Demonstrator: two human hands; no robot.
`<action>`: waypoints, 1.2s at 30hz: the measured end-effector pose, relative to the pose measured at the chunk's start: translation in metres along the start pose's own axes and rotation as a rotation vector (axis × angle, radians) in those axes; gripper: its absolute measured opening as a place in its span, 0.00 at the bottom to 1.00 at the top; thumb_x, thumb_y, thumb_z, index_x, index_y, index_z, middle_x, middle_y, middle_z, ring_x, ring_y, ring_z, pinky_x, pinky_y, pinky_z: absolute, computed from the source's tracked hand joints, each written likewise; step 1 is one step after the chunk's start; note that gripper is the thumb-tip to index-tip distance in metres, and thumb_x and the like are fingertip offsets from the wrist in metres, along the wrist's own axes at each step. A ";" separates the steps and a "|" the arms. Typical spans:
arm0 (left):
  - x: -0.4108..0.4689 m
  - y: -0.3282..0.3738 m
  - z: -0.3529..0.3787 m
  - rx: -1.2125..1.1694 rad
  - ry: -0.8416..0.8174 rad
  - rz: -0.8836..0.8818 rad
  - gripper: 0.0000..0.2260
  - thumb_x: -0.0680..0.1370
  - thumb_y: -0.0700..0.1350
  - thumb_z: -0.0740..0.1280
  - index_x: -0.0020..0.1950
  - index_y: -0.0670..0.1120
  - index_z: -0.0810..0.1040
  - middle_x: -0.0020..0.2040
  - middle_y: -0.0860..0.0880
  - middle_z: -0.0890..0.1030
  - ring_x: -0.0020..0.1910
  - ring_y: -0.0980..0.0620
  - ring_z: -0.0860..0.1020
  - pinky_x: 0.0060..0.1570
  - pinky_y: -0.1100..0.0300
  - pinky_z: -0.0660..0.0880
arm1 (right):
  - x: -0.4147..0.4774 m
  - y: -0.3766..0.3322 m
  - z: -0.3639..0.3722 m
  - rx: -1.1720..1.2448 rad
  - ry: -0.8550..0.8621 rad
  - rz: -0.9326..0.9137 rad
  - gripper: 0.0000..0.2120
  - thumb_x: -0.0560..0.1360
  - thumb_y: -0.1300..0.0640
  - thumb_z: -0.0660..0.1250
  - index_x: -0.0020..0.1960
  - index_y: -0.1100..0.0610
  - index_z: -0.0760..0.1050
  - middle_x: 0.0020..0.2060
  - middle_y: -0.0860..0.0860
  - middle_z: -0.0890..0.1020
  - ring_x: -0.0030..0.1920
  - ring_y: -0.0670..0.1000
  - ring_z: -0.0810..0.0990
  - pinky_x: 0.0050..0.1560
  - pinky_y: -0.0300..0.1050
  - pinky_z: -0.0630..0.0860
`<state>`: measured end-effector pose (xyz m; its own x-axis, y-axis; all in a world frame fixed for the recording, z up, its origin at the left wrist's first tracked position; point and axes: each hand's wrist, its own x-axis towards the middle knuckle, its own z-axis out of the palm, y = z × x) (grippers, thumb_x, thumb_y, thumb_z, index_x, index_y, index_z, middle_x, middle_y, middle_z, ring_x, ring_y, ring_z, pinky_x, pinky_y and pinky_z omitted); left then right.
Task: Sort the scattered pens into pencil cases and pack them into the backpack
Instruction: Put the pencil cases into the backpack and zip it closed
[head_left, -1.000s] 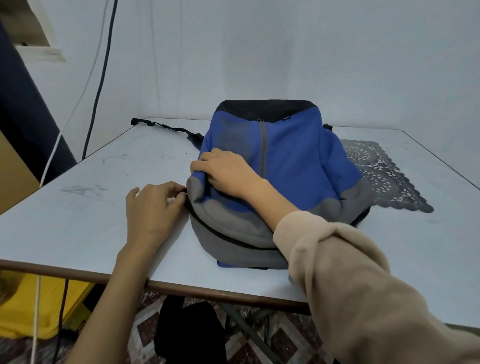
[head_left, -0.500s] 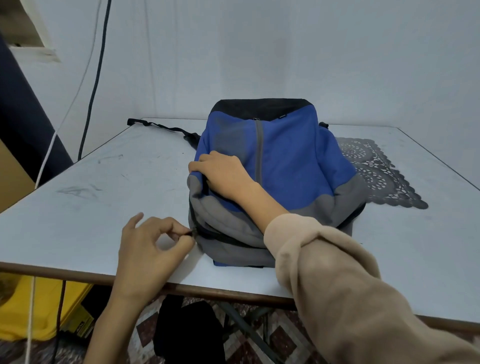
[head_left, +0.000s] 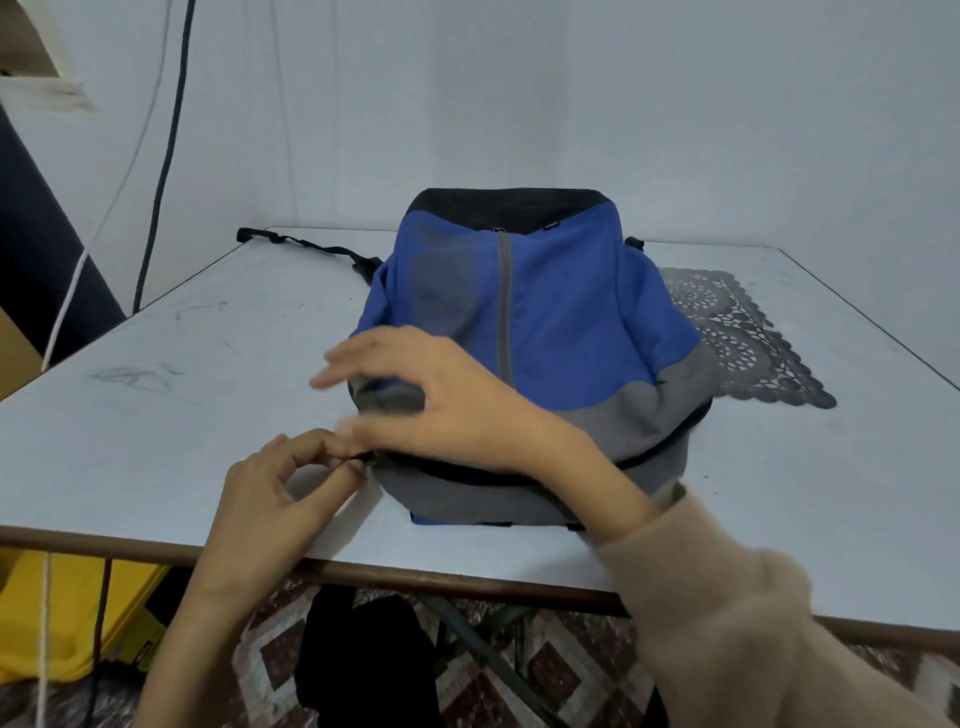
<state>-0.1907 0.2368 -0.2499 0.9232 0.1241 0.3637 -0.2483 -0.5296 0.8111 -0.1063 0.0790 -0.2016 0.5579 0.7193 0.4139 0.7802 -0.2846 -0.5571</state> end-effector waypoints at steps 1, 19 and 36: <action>0.000 0.000 -0.001 -0.006 -0.005 0.000 0.14 0.66 0.62 0.63 0.41 0.55 0.80 0.39 0.59 0.83 0.42 0.61 0.79 0.67 0.43 0.65 | -0.009 -0.001 0.004 -0.158 0.006 -0.044 0.14 0.73 0.51 0.70 0.58 0.50 0.81 0.63 0.50 0.77 0.64 0.49 0.73 0.66 0.52 0.68; 0.015 -0.009 -0.006 0.028 -0.004 -0.141 0.15 0.71 0.66 0.64 0.45 0.57 0.83 0.44 0.59 0.84 0.47 0.64 0.78 0.53 0.59 0.73 | -0.037 0.005 0.033 -0.651 0.263 -0.248 0.05 0.73 0.62 0.69 0.46 0.54 0.80 0.54 0.54 0.80 0.52 0.57 0.76 0.45 0.50 0.71; 0.037 -0.017 0.012 0.141 0.125 -0.197 0.11 0.64 0.57 0.65 0.37 0.51 0.81 0.34 0.59 0.81 0.38 0.56 0.78 0.43 0.58 0.73 | -0.058 -0.002 0.010 -0.556 0.221 -0.358 0.09 0.74 0.64 0.68 0.36 0.56 0.77 0.49 0.54 0.81 0.56 0.57 0.76 0.49 0.45 0.67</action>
<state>-0.1484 0.2402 -0.2560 0.9040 0.3347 0.2660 -0.0160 -0.5952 0.8034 -0.1426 0.0441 -0.2318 0.2379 0.7005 0.6729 0.9229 -0.3789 0.0681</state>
